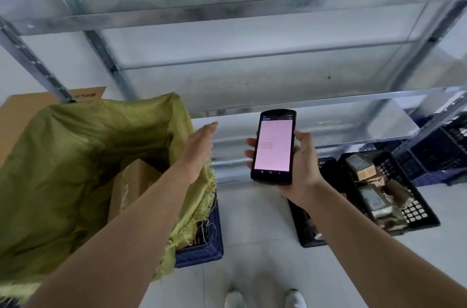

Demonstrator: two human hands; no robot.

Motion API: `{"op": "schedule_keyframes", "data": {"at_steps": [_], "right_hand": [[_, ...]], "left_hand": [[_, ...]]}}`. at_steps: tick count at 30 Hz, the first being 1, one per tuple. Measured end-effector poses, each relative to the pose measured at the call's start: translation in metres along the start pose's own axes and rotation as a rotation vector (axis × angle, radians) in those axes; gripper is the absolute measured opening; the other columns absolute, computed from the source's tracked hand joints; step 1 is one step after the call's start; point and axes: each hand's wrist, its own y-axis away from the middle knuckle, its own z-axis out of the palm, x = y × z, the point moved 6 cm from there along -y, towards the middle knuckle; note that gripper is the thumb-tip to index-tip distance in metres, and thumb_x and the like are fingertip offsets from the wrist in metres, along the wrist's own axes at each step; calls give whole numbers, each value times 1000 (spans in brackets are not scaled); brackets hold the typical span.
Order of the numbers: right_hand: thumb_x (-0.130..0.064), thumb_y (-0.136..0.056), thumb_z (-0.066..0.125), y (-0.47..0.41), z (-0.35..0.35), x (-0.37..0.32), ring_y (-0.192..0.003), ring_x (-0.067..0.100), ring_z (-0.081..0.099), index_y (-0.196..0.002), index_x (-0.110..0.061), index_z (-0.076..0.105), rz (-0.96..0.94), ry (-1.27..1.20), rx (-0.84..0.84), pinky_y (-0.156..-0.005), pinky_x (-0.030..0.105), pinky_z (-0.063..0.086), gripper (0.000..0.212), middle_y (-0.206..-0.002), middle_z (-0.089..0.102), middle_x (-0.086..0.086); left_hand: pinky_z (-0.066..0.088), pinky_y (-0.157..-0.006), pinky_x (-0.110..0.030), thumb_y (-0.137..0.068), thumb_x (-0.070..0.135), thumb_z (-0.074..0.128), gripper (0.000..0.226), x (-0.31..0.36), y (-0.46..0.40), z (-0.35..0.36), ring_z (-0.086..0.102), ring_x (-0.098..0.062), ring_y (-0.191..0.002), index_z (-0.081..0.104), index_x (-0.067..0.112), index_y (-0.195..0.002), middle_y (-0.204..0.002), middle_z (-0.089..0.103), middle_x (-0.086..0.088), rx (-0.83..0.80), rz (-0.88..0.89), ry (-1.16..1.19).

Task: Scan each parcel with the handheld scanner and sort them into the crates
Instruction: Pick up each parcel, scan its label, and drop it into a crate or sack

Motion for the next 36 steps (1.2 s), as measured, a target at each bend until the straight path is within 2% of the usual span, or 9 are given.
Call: {"op": "schedule_keyframes", "data": {"at_steps": [4,11,16,18,20,22,24,29,36], "right_hand": [[-46,-104,29,14,-61,-28,-103,42,71,-140,-8,64,-52,-51,103,-88,48,59,64,-129,72,28],[-48,-103,29,31,-177,-78,-100,41,69,-138,-5,64,-99,-122,168,-90,50,56,65,-129,70,29],[-50,-105,23,39,-271,-103,-102,40,70,-142,-5,60,-41,-129,195,-75,43,62,69,-131,69,30],[-50,-106,22,45,-308,-113,-93,36,74,-138,-5,62,-12,-126,225,-71,38,63,68,-121,74,26],[-49,-106,24,47,-343,-123,-95,37,73,-138,-2,63,-11,-111,265,-78,42,64,68,-121,73,29],[-51,-101,30,44,-375,-128,-108,43,66,-143,1,57,-11,-131,304,-104,57,53,72,-138,62,35],[-53,-97,35,40,-402,-134,-112,47,64,-145,-1,56,0,-167,349,-113,64,42,73,-143,57,36],[-46,-103,26,5,-461,-146,-104,41,71,-138,-8,62,22,-139,411,-99,53,52,62,-129,72,28],[-46,-106,20,-77,-544,-125,-107,43,67,-139,-8,61,81,-88,516,-106,58,50,65,-126,72,28]], "left_hand": [[45,-107,-46,-105,50,54,49,15,0,71,56,-27,-131,56,31,-150,-152,55,5,-61,-27,-31],[45,-110,-51,-104,52,50,46,9,3,205,57,-24,-125,59,31,-144,-145,58,5,-181,-64,-105],[46,-112,-50,-86,59,60,54,-12,14,304,59,-24,-124,64,35,-135,-140,61,6,-218,-139,-143],[46,-112,-50,-87,57,59,50,-21,16,341,58,-25,-126,65,37,-132,-141,61,5,-225,-157,-152],[45,-113,-51,-100,50,56,38,-34,15,373,57,-27,-128,64,36,-135,-144,58,4,-242,-172,-155],[46,-112,-51,-103,47,55,42,-48,9,400,56,-29,-131,61,32,-142,-148,57,2,-246,-200,-156],[46,-109,-49,-103,46,55,44,-58,3,423,55,-30,-133,60,30,-145,-150,55,0,-262,-229,-164],[44,-113,-53,-104,42,55,43,-83,-37,474,52,-30,-137,60,31,-145,-152,54,1,-308,-301,-195],[42,-117,-55,-104,42,54,43,-169,-127,554,51,-31,-140,59,33,-147,-156,52,1,-410,-396,-236]]}}
